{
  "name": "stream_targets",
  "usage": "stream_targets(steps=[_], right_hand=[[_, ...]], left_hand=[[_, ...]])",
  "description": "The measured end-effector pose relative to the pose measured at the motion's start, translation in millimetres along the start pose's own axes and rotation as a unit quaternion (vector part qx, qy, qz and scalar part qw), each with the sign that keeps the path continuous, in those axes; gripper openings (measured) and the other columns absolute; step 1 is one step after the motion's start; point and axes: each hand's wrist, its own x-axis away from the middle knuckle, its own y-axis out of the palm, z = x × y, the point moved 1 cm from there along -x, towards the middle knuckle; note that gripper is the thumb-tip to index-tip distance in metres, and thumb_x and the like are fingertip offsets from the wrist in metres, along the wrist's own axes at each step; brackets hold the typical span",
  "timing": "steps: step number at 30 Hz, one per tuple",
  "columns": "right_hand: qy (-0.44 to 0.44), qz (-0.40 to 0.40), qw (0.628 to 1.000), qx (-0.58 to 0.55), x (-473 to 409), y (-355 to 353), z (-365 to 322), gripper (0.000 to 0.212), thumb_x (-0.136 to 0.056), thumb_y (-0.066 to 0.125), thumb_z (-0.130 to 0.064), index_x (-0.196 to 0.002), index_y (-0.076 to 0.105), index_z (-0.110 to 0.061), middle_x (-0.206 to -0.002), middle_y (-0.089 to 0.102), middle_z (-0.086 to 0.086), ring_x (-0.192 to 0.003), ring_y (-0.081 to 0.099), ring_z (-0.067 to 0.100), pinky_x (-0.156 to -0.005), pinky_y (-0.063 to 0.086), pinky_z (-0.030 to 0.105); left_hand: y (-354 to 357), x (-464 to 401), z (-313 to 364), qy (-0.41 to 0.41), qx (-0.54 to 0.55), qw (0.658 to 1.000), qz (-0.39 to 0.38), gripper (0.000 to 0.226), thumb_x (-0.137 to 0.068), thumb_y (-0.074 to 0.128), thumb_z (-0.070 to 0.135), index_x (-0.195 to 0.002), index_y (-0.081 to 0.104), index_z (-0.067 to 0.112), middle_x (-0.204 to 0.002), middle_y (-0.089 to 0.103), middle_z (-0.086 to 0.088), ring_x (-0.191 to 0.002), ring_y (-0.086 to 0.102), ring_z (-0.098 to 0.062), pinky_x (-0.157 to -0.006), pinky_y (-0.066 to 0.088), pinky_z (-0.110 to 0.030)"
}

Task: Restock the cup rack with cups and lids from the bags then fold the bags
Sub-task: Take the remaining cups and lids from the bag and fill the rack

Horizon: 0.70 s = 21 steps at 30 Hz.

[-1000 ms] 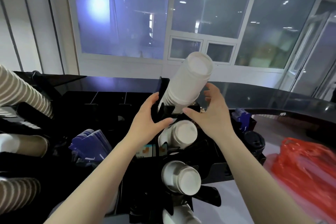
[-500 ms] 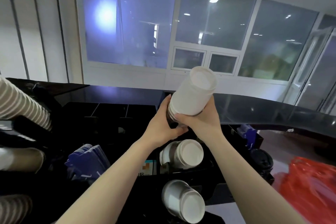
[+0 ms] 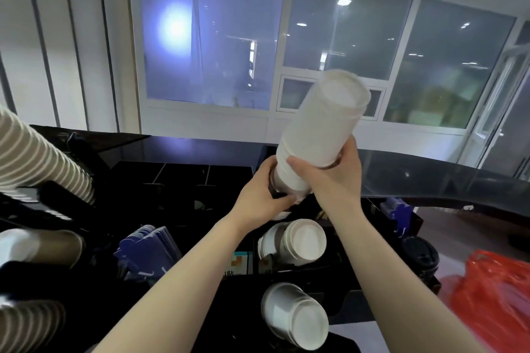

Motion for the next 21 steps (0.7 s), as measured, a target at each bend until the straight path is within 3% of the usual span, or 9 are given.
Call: stream_targets(steps=[3, 5, 9, 14, 16, 19, 21], right_hand=[[-0.01, -0.019, 1.0, -0.013, 0, -10, -14, 0.072, -0.05, 0.087, -0.039, -0.107, 0.045, -0.053, -0.102, 0.06, -0.033, -0.095, 0.057, -0.013, -0.07, 0.046, 0.007], [-0.017, -0.006, 0.999, -0.04, 10, -19, -23, 0.076, -0.053, 0.09, -0.028, -0.117, 0.049, -0.033, -0.103, 0.063, -0.025, -0.095, 0.06, -0.009, -0.074, 0.048, 0.011], [-0.051, -0.004, 0.994, -0.101, 33, -42, -45, 0.078, -0.051, 0.087, -0.029, -0.12, 0.053, -0.013, -0.107, 0.069, -0.016, -0.1, 0.065, 0.0, -0.077, 0.049, 0.011], [0.006, -0.116, 0.986, -0.12, 76, -58, -43, 0.074, -0.056, 0.088, -0.016, -0.121, 0.053, -0.012, -0.109, 0.07, -0.009, -0.102, 0.066, 0.007, -0.077, 0.052, 0.016], [0.037, -0.147, 0.982, -0.114, 97, -60, -35, 0.076, -0.055, 0.085, -0.022, -0.123, 0.053, -0.014, -0.109, 0.07, -0.007, -0.102, 0.066, 0.008, -0.076, 0.054, 0.018], [0.075, -0.158, 0.977, -0.124, 120, -68, -28, 0.076, -0.057, 0.084, -0.039, -0.123, 0.053, -0.017, -0.112, 0.069, -0.006, -0.106, 0.065, 0.01, -0.082, 0.053, 0.025], [0.083, -0.132, 0.978, -0.142, 129, -76, -29, 0.071, -0.058, 0.082, -0.051, -0.116, 0.054, -0.021, -0.105, 0.07, -0.015, -0.101, 0.065, 0.003, -0.078, 0.052, 0.019]], left_hand=[[-6, 0, 3, 0.008, 0.003, 0.999, -0.042, 0.075, -0.072, 0.077, 0.03, -0.136, 0.039, 0.035, -0.123, 0.057, 0.021, -0.114, 0.053, 0.004, -0.093, 0.043, -0.018], [-10, 8, 8, 0.014, 0.0, 0.999, -0.047, 0.086, -0.072, 0.076, 0.037, -0.145, 0.03, 0.031, -0.137, 0.05, 0.016, -0.125, 0.047, 0.0, -0.104, 0.04, -0.026], [-14, 46, 29, 0.064, 0.013, 0.997, 0.043, 0.096, -0.068, 0.072, 0.051, -0.148, 0.021, 0.038, -0.15, 0.03, 0.026, -0.135, 0.027, 0.01, -0.102, 0.024, -0.002], [-10, 93, 64, 0.152, 0.08, 0.984, 0.043, 0.092, -0.068, 0.077, 0.038, -0.143, 0.024, 0.046, -0.146, 0.035, 0.028, -0.136, 0.034, 0.001, -0.107, 0.032, -0.016], [-3, 107, 71, 0.165, 0.06, 0.984, 0.038, 0.085, -0.068, 0.077, 0.042, -0.14, 0.03, 0.046, -0.139, 0.042, 0.03, -0.128, 0.043, 0.003, -0.099, 0.039, -0.013], [5, 124, 65, 0.112, 0.053, 0.992, 0.023, 0.084, -0.063, 0.08, 0.045, -0.136, 0.037, 0.045, -0.132, 0.049, 0.026, -0.124, 0.048, 0.001, -0.096, 0.041, -0.013], [8, 134, 56, 0.098, 0.06, 0.993, -0.015, 0.084, -0.06, 0.082, 0.042, -0.131, 0.039, 0.051, -0.129, 0.052, 0.027, -0.122, 0.05, 0.001, -0.093, 0.041, -0.011]])
